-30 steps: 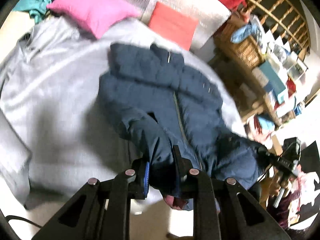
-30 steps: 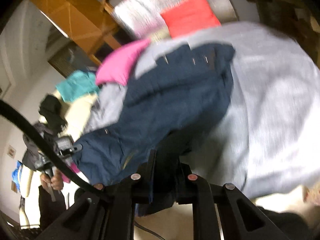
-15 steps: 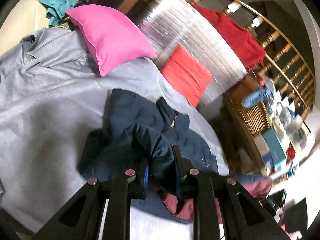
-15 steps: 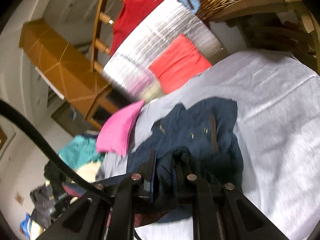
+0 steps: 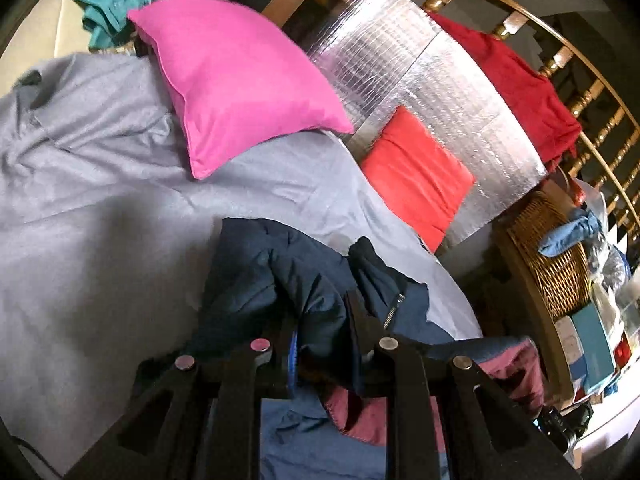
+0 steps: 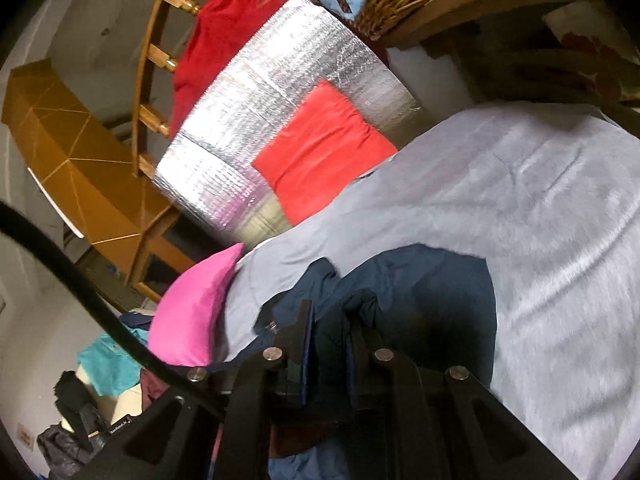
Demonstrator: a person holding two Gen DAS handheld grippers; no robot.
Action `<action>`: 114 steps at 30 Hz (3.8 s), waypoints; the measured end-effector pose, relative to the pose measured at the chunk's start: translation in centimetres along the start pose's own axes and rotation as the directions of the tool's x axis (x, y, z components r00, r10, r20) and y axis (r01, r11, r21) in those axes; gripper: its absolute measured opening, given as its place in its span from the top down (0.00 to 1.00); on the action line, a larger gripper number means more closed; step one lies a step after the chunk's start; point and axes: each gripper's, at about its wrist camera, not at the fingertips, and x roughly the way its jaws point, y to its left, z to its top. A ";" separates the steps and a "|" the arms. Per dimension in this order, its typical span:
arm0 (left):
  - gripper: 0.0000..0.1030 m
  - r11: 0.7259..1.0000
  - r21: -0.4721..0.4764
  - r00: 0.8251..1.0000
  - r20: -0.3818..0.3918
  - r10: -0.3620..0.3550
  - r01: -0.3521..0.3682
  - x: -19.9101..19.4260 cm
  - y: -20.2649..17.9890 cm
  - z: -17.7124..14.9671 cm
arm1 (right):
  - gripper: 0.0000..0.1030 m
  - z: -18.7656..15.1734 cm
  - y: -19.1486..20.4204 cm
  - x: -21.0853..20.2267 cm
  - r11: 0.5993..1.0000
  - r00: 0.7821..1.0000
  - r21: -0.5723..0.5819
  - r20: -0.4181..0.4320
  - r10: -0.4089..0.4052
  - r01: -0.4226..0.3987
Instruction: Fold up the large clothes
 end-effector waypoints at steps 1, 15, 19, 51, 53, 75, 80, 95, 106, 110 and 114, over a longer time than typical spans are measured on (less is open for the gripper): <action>0.80 1.000 -0.002 1.000 -0.010 0.006 -0.006 1.0 0.0 0.4 | 0.86 0.4 -0.2 0.8 1.000 1.000 -0.006 -0.003 -0.007 0.007; 0.76 0.992 0.111 0.997 -0.041 0.072 -0.067 8.9 -1.5 4.7 | 0.86 3.6 -1.1 8.6 0.994 0.998 -0.087 0.001 -0.063 0.063; 0.70 0.991 0.098 0.992 -0.077 0.097 -0.089 10.9 -0.6 5.0 | 0.85 4.1 -1.6 11.7 0.993 0.996 -0.080 -0.021 -0.091 0.089; 0.18 0.945 -0.103 0.946 -0.128 0.298 -0.312 -2.8 7.3 -4.2 | 0.21 -1.9 -10.5 -2.0 0.953 0.966 0.280 -0.255 -0.043 0.116; 0.18 0.949 -0.114 0.952 -0.123 0.282 -0.295 -2.5 7.9 -3.9 | 0.21 -2.3 -10.7 -1.7 0.953 0.963 0.275 -0.265 -0.056 0.131; 0.49 0.978 -0.062 0.963 -0.200 0.181 -0.197 2.9 5.4 -3.6 | 0.42 -3.9 -7.7 5.3 0.997 0.934 0.025 -0.352 -0.054 0.067; 0.76 0.984 -0.029 0.970 -0.176 0.170 -0.178 2.3 3.8 -3.7 | 0.61 -3.6 -5.3 4.5 0.994 0.944 -0.047 -0.312 -0.110 0.100; 0.83 0.986 -0.008 0.966 -0.200 0.163 -0.168 -0.9 3.8 -4.7 | 0.64 -3.7 -4.5 -0.6 0.993 0.934 -0.077 -0.338 -0.111 0.090; 0.83 0.985 0.007 0.962 -0.211 0.172 -0.174 -6.1 5.8 -9.8 | 0.64 -7.4 -6.8 -5.0 0.996 0.905 0.004 -0.419 -0.075 0.084; 0.83 0.984 0.006 0.963 -0.205 0.177 -0.180 -7.4 6.6 -11.3 | 0.64 -8.6 -7.2 -6.7 0.996 0.910 0.027 -0.409 -0.066 0.085; 0.82 0.985 -0.017 0.960 -0.228 0.164 -0.172 -7.1 7.4 -11.3 | 0.64 -9.6 -7.5 -7.3 0.995 0.911 0.035 -0.407 -0.068 0.090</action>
